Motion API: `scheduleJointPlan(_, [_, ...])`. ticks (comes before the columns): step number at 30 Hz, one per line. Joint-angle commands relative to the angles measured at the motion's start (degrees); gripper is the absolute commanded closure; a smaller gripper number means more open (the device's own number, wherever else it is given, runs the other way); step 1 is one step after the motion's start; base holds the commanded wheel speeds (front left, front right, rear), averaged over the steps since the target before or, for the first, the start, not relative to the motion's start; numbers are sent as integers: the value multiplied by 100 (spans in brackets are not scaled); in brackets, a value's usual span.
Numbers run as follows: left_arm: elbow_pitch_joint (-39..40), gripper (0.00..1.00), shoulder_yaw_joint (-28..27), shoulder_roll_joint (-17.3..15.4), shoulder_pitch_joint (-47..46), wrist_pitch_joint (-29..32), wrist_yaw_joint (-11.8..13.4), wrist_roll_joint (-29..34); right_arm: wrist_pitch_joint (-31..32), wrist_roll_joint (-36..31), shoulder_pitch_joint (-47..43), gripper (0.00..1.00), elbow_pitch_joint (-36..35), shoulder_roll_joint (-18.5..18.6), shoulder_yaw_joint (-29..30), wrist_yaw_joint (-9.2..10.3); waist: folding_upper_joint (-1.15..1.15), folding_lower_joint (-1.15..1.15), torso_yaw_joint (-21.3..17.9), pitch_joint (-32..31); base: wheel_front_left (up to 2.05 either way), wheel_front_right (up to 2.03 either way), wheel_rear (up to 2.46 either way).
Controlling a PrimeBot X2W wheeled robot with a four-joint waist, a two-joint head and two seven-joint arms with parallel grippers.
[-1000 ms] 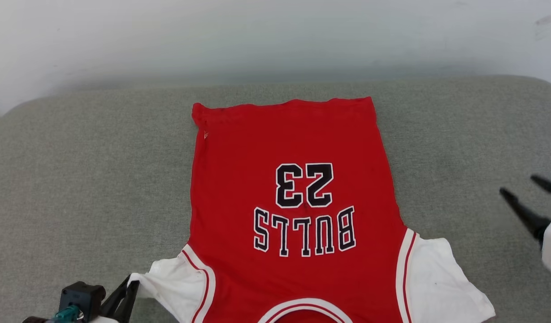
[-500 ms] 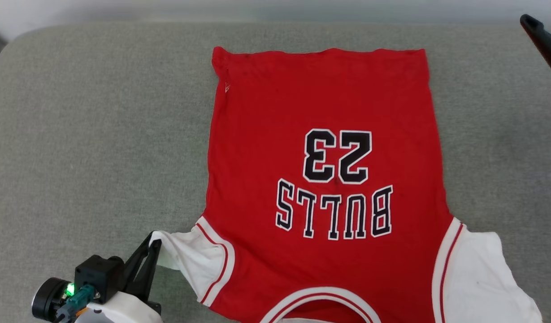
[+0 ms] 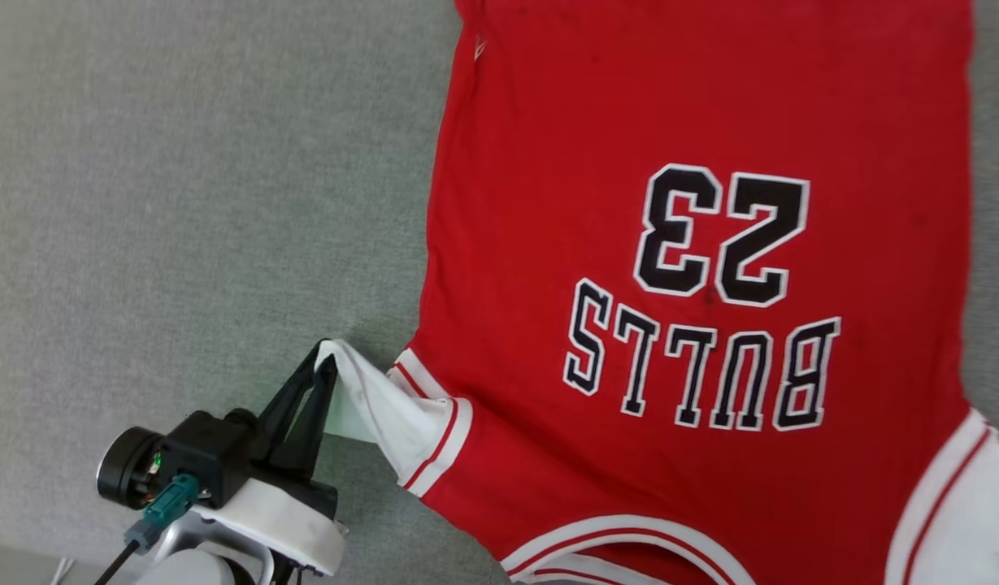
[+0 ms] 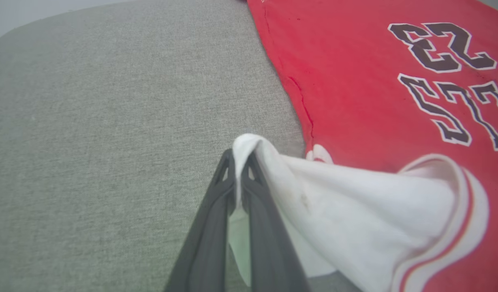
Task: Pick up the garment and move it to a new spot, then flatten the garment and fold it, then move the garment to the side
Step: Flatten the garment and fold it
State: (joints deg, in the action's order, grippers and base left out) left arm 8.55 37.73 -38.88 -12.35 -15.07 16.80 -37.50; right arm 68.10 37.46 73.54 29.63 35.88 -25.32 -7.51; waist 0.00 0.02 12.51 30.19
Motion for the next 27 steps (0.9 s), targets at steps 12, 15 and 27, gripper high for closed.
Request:
scheduleJointPlan(12, [-176, 100, -131, 550, -315, -12, -401, 467, 695, -1082, -23, 0, 575, -577, 881, 3, 0, -2, 591, 846, 0, 0, 0])
scheduleJointPlan(15, [-202, 100, -161, 636, -296, -12, -440, 537, 708, -1183, -369, 0, 550, -606, 962, 3, 0, -2, 603, 859, 0, 0, 0])
scheduleJointPlan(27, [-300, 100, -320, 623, 22, -14, -379, 653, 137, -992, -265, 100, -130, -604, 1121, 3, 0, -2, 338, 174, 0, 0, 0])
